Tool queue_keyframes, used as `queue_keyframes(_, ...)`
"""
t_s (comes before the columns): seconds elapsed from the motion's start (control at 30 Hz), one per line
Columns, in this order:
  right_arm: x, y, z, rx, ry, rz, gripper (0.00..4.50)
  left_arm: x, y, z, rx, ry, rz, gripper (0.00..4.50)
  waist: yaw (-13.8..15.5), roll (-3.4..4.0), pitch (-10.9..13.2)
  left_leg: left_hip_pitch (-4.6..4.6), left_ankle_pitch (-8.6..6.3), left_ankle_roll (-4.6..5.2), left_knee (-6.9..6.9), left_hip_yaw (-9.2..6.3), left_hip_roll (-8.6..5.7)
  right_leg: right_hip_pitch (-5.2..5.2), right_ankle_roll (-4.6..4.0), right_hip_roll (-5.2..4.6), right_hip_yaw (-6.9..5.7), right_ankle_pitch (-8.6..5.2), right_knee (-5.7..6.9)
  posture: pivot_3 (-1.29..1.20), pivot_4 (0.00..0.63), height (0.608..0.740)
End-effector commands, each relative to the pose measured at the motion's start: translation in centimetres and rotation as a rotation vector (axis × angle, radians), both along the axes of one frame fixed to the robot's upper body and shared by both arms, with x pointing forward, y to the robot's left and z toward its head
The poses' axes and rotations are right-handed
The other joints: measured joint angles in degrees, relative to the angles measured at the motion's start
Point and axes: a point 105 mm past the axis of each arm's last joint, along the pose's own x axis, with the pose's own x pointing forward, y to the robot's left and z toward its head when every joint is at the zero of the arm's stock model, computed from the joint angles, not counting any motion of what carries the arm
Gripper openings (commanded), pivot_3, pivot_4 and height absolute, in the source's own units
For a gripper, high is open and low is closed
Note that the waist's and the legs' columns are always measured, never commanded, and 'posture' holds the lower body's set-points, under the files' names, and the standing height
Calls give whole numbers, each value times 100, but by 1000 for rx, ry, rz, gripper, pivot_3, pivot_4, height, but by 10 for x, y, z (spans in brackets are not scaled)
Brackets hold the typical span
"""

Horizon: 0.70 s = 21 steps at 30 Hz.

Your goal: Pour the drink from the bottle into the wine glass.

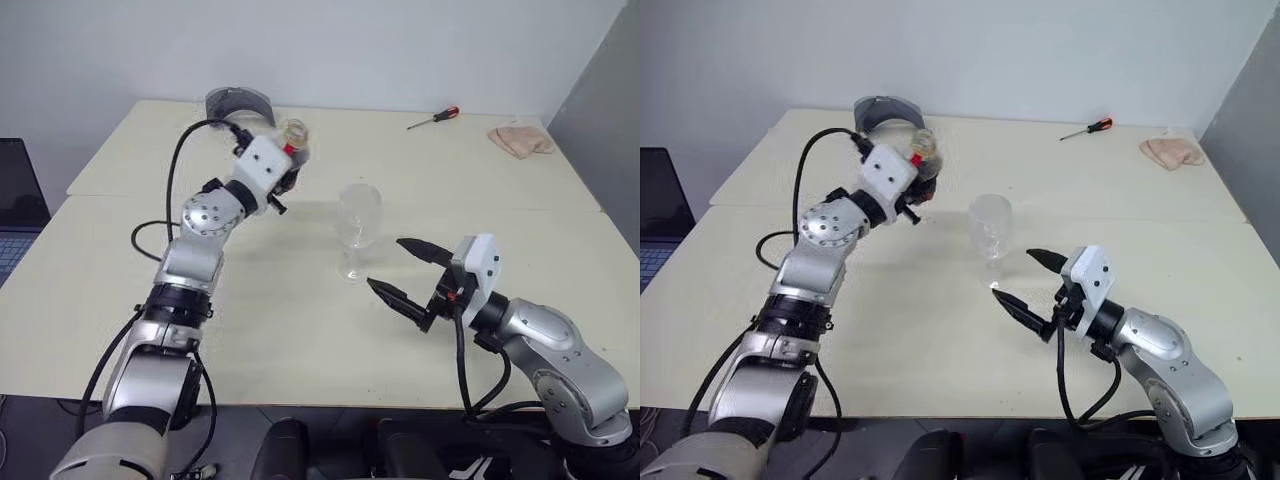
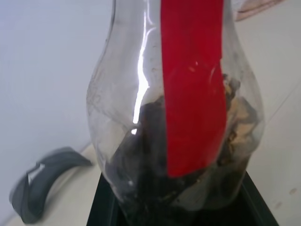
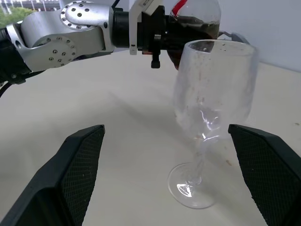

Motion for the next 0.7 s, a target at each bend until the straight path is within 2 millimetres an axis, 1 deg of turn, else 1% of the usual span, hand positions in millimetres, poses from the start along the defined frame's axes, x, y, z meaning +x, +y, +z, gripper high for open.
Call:
queue_keyframes(0.03, 4, -3, 14, 33, -64, -55, 4500, -1, -17, 24, 111, -173, -56, 979, 0, 0, 1, 0, 0, 0, 0, 0, 0, 0, 0, 0, 0, 0, 0, 0, 150, 740)
queue_keyframes(0.17, 11, -5, 21, 62, -75, -100, 4500, -1, -28, 29, 226, -284, -90, 979, 10, -1, 2, -2, 0, 0, 1, 1, -2, -1, 0, 0, -1, 0, -1, 0, 150, 740)
queue_keyframes(0.27, 14, -3, 26, 78, -79, -112, 4500, -2, -35, 33, 277, -352, -116, 963, 7, -1, 2, -2, 0, 0, 0, 4, -2, -1, 0, -2, 0, 0, -2, 0, 150, 740)
queue_keyframes(0.37, 15, -2, 26, 84, -77, -118, 4500, -5, -41, 36, 319, -412, -145, 952, 5, 0, 2, -2, 0, 0, 0, 4, 0, -2, 0, -2, -1, 0, -1, 0, 150, 740)
queue_keyframes(0.47, 15, 0, 25, 81, -69, -112, 4500, -7, -45, 37, 369, -458, -167, 952, 6, 0, 2, -2, 0, 0, 0, 4, -1, -2, 0, -2, 0, 0, -1, 0, 150, 740)
queue_keyframes(0.7, 16, 2, 22, 74, -62, -97, 4500, -7, -46, 44, 499, -576, -170, 952, 5, 0, 2, -2, 0, 0, 0, 5, -1, -2, 0, -2, -1, 0, -1, 0, 150, 740)
